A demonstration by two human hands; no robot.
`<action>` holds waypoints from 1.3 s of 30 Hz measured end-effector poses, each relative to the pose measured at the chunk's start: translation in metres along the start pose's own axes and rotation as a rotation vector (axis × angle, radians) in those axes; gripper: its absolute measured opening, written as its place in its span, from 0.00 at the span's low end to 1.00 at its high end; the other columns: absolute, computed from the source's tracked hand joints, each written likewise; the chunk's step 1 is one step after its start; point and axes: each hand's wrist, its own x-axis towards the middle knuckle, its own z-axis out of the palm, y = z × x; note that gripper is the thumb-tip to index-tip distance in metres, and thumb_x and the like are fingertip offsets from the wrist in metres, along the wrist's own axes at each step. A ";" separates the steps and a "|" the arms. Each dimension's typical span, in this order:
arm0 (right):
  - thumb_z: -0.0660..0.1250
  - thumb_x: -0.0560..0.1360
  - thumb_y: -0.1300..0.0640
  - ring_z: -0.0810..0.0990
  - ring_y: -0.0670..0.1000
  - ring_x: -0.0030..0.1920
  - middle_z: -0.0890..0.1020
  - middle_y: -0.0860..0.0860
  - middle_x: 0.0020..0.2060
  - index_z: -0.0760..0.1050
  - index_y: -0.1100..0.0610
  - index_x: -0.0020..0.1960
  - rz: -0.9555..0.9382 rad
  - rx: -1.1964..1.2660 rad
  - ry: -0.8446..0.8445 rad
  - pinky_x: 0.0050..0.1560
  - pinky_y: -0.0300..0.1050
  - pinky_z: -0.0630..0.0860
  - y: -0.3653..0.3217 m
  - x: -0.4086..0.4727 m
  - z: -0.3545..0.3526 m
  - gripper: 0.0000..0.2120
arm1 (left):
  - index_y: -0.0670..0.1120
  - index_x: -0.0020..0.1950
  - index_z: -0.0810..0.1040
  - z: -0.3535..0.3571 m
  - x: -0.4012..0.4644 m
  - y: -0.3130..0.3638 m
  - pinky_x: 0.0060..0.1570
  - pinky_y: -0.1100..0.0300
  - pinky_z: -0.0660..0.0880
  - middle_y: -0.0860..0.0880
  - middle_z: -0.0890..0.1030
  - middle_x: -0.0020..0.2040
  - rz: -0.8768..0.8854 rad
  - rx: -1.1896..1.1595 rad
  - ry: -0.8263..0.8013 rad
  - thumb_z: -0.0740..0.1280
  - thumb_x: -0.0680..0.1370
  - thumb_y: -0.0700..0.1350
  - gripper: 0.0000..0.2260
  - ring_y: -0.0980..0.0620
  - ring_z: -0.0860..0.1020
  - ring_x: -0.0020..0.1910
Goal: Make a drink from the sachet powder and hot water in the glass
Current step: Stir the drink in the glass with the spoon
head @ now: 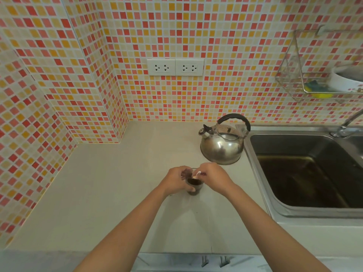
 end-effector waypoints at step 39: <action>0.61 0.76 0.59 0.80 0.57 0.43 0.83 0.56 0.43 0.82 0.59 0.48 0.139 0.053 0.042 0.42 0.49 0.75 -0.008 0.003 0.010 0.11 | 0.45 0.58 0.80 -0.001 -0.002 0.005 0.56 0.61 0.77 0.49 0.84 0.53 0.013 0.064 -0.007 0.80 0.60 0.37 0.27 0.51 0.81 0.53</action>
